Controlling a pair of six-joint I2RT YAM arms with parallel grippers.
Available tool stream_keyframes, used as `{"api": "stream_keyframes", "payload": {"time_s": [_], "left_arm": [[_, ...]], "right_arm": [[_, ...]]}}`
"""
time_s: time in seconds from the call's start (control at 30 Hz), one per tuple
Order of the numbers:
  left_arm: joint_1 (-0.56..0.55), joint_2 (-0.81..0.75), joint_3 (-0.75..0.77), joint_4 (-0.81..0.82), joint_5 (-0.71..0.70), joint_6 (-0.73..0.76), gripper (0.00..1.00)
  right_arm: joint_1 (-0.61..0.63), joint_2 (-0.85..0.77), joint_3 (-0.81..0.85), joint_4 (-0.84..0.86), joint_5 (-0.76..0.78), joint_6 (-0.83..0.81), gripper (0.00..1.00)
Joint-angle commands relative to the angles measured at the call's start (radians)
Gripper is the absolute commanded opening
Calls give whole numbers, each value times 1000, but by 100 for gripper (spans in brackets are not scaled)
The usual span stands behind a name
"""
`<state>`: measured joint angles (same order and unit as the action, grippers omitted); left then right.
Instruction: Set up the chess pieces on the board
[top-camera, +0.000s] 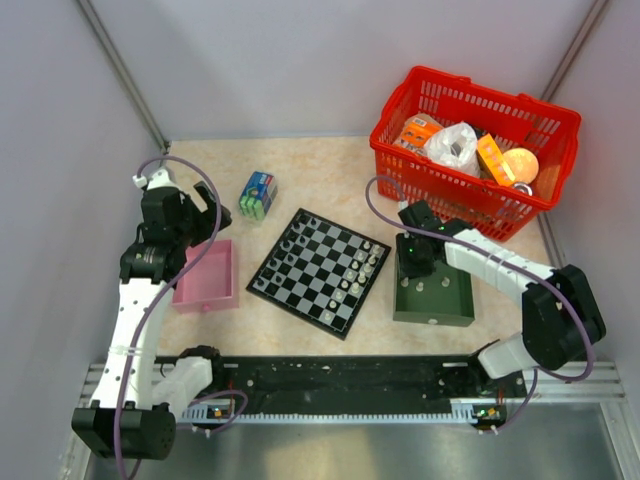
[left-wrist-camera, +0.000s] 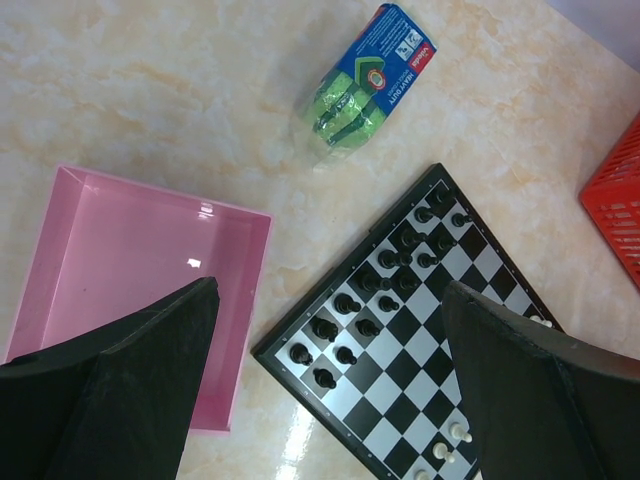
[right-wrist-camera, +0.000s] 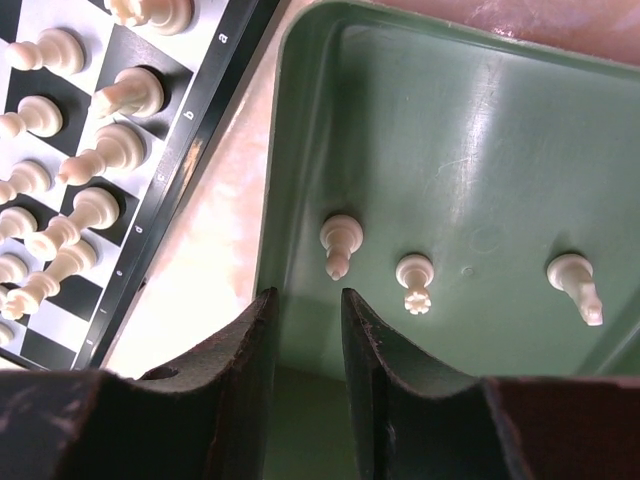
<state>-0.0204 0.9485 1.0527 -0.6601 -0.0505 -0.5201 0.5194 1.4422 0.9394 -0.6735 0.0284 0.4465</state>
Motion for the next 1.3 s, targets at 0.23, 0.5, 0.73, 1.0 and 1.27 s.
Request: {"api": "stream_keyframes", "payload": {"time_s": [0.23, 0.5, 0.73, 1.0, 1.27], "left_arm": [[5, -30, 29, 11, -20, 17, 99], [5, -40, 27, 2, -22, 14, 99], [5, -45, 33, -9, -22, 14, 99], [5, -37, 33, -1, -9, 5, 99], [5, -37, 26, 2, -9, 2, 99]], "right_arm": [[13, 1, 32, 25, 51, -2, 31], [13, 3, 13, 41, 57, -2, 30], [13, 4, -10, 69, 57, 21, 30], [10, 14, -31, 71, 65, 31, 27], [7, 7, -42, 71, 61, 26, 27]]}}
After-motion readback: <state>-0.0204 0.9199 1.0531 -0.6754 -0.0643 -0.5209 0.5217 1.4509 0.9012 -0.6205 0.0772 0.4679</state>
